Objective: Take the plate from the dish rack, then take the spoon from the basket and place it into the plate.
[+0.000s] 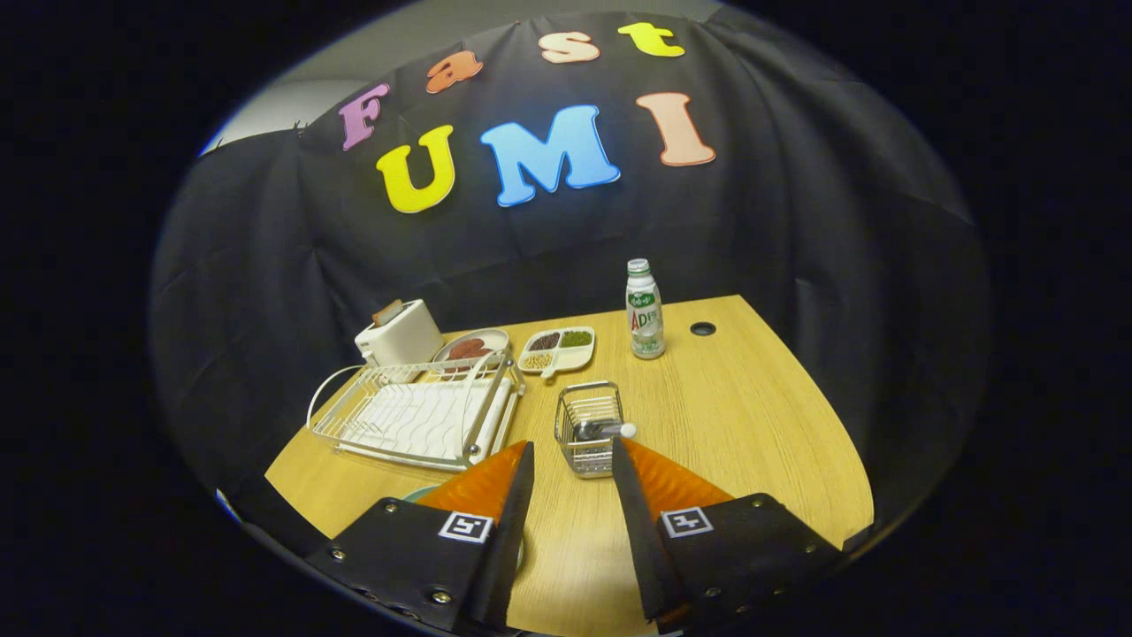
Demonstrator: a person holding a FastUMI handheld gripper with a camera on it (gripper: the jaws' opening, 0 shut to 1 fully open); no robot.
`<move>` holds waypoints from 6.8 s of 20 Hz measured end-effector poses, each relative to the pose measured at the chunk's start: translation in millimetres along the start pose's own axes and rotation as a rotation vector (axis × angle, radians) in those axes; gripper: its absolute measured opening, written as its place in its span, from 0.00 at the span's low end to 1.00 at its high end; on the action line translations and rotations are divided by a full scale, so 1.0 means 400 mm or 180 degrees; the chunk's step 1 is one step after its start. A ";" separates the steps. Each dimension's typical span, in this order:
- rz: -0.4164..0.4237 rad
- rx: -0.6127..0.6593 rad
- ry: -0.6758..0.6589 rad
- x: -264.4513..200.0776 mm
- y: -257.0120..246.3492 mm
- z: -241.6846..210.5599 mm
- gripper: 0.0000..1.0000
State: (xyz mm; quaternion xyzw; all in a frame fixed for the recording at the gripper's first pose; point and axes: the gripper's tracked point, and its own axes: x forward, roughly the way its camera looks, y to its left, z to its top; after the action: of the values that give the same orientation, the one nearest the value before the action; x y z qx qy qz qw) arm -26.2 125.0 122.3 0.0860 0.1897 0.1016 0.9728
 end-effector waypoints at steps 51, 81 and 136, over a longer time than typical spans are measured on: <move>-0.0099 -0.0211 -0.0633 0.247 -0.093 0.047 0.07; -0.0534 -0.0391 -0.0674 -0.077 0.137 0.171 0.07; -0.0276 -0.0573 -0.0591 0.048 0.247 0.245 0.24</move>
State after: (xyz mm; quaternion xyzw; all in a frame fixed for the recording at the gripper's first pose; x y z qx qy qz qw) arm 12.9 212.2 225.4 -0.0008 0.0925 0.0677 0.9934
